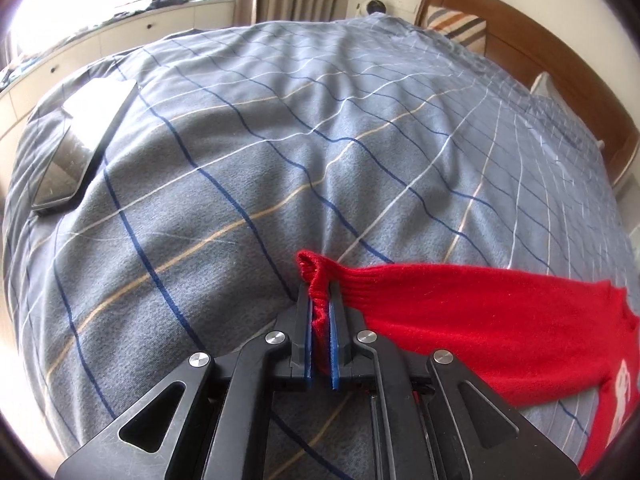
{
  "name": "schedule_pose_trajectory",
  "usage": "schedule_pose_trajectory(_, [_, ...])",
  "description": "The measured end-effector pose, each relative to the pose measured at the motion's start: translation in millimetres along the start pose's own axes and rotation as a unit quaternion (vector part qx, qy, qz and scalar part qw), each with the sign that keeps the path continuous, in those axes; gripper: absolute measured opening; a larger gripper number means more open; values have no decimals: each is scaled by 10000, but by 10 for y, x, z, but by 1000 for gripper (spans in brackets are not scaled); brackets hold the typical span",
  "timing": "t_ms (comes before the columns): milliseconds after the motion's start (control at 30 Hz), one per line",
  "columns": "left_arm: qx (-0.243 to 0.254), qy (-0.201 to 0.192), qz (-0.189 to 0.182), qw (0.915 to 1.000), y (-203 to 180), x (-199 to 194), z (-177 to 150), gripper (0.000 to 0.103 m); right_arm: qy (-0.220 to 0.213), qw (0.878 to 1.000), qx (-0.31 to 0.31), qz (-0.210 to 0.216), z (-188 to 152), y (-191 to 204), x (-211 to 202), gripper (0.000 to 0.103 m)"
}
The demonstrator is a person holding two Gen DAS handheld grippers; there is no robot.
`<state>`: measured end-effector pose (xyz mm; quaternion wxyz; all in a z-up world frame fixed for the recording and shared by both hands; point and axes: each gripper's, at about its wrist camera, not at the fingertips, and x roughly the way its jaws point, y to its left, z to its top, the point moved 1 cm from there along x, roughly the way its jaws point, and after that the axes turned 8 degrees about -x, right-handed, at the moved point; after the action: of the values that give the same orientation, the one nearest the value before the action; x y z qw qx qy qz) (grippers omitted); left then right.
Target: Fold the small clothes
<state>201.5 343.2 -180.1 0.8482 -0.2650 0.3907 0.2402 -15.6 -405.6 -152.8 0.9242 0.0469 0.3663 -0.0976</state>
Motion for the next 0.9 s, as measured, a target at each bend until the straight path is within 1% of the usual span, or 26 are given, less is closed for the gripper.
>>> schedule_pose_trajectory(67, [10,21,-93,10000,9,-36,14,15,-4,10000,34,7,1,-12,0,31])
schedule_pose_trajectory(133, [39,-49,-171,9998,6,-147,4,29,-40,10000,56,19,13,-19,-19,33])
schedule_pose_trajectory(167, [72,-151,-169,9997,8,-233,-11,42,-76,9999,65,21,20,-22,-41,38])
schedule_pose_trajectory(200, [102,-257,-193,9994,4,-329,-36,51,-125,9999,75,16,28,-24,-68,41])
schedule_pose_trajectory(233, [110,-331,-255,9991,1,-425,-61,53,-178,9998,74,2,43,-22,-97,46])
schedule_pose_trajectory(267, [107,-355,-385,9986,-10,-512,-90,54,-222,9997,45,-11,59,-20,-127,50])
schedule_pose_trajectory(333, [162,-351,-658,9971,-81,-655,-159,56,-325,9994,-78,-53,124,7,-164,52])
schedule_pose_trajectory(367, [241,-387,-743,9962,-142,-713,-192,58,-373,9992,-133,-59,167,19,-169,54])
schedule_pose_trajectory(400, [353,-423,-802,9953,-220,-755,-222,64,-414,9989,-185,-67,222,29,-164,55])
schedule_pose_trajectory(467, [650,-492,-838,9931,-426,-770,-258,69,-477,9985,-258,-80,348,47,-130,56])
schedule_pose_trajectory(533, [926,-576,-712,9915,-600,-706,-297,72,-534,9979,-361,-67,481,75,-64,58])
schedule_pose_trajectory(567, [973,-540,-644,9917,-649,-630,-301,76,-549,9975,-433,-79,537,88,-16,59])
schedule_pose_trajectory(600, [974,-427,-544,9928,-668,-515,-297,79,-541,9973,-484,-90,592,93,48,59])
schedule_pose_trajectory(633, [939,-272,-354,9946,-651,-384,-296,79,-507,9974,-500,-76,627,87,109,59])
schedule_pose_trajectory(667, [871,-98,-79,9961,-601,-251,-304,79,-438,9978,-497,-72,657,71,187,59])
schedule_pose_trajectory(700, [783,45,100,9969,-524,-154,-306,76,-379,9981,-473,-98,667,50,256,59])
schedule_pose_trajectory(767, [643,-47,-67,9979,-383,-211,-340,73,-274,9989,-360,-141,664,-23,362,59])
schedule_pose_trajectory(867, [744,-248,33,9969,-299,-439,-408,74,-146,9996,-162,-177,594,-149,477,59])
schedule_pose_trajectory(900, [747,-327,-56,9967,-279,-540,-445,74,-86,9997,-103,-195,551,-188,526,59])
